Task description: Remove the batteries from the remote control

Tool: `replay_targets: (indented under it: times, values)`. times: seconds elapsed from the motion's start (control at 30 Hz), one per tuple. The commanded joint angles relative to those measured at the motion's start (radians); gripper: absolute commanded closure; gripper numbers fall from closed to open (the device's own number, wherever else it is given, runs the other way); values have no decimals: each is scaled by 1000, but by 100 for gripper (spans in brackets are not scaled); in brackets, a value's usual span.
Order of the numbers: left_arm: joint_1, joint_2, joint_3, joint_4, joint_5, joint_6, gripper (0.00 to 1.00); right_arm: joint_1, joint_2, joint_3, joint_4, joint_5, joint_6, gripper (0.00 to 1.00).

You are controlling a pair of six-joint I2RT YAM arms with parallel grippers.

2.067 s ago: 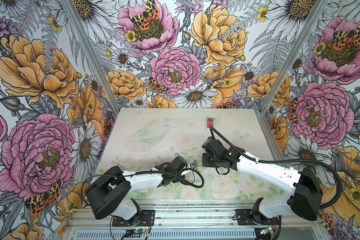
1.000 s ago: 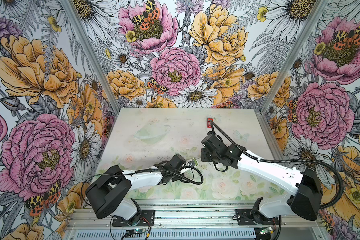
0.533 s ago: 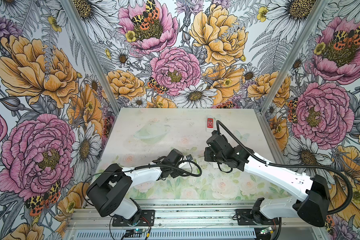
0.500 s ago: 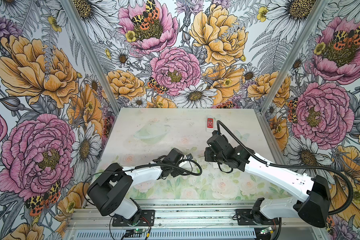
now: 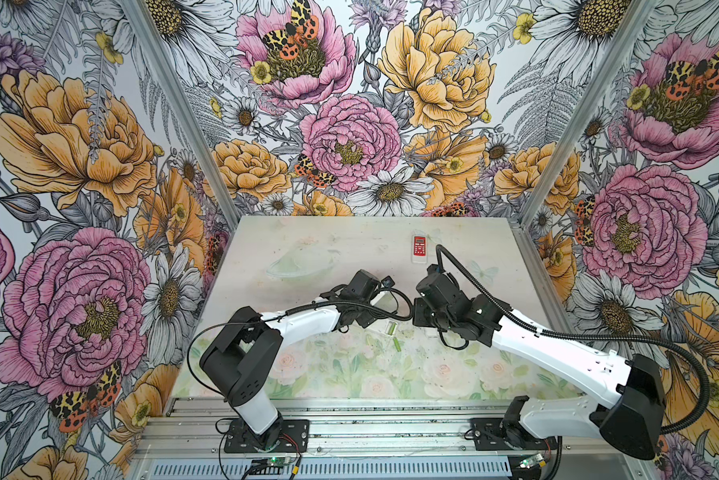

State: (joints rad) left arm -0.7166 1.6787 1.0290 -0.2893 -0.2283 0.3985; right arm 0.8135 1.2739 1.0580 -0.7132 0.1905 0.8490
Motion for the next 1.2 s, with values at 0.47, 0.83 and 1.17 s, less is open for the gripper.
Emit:
replay_targets:
  times: [0.47,0.83,1.17]
  values:
    - [54,-314,105,-464,270,-1051,10,-60,-208,-96,9,56,64,100]
    - [58,-368,-15,-405,252,-1687,9,-79,-207,-90,0,51,56,100]
    - [54,-108,52,-406,319,-1758,15,-80,-194,-67,0,41,19,100]
